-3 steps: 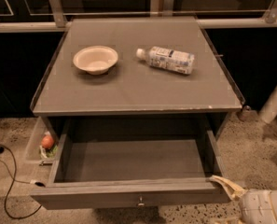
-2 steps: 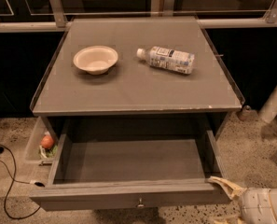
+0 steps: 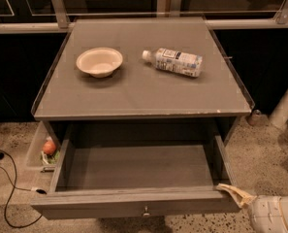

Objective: Open top drawer

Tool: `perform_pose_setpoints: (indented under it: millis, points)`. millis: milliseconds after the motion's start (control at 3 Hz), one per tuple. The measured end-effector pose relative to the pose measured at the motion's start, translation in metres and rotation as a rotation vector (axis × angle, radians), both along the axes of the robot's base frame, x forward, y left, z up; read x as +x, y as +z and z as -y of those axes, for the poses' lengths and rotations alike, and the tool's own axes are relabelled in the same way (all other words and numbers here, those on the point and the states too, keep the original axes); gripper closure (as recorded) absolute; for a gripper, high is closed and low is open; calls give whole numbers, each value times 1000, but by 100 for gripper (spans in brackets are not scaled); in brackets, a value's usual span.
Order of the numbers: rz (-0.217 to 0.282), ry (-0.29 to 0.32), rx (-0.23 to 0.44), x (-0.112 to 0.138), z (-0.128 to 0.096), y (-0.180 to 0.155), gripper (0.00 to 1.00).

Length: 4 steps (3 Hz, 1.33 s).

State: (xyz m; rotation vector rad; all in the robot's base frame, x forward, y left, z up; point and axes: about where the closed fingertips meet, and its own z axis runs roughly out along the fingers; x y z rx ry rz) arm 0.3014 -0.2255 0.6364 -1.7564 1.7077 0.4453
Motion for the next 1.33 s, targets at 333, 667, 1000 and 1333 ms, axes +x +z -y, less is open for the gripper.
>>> perform_pose_setpoints:
  millis: [333,667,1000,1333]
  points:
    - [0,0,0,0,0,0,0]
    - [0,0,0,0,0,0,0]
    - [-7,5,-20,7,-2,-5,0]
    - [-3,34,-28,18,-14,-11,0]
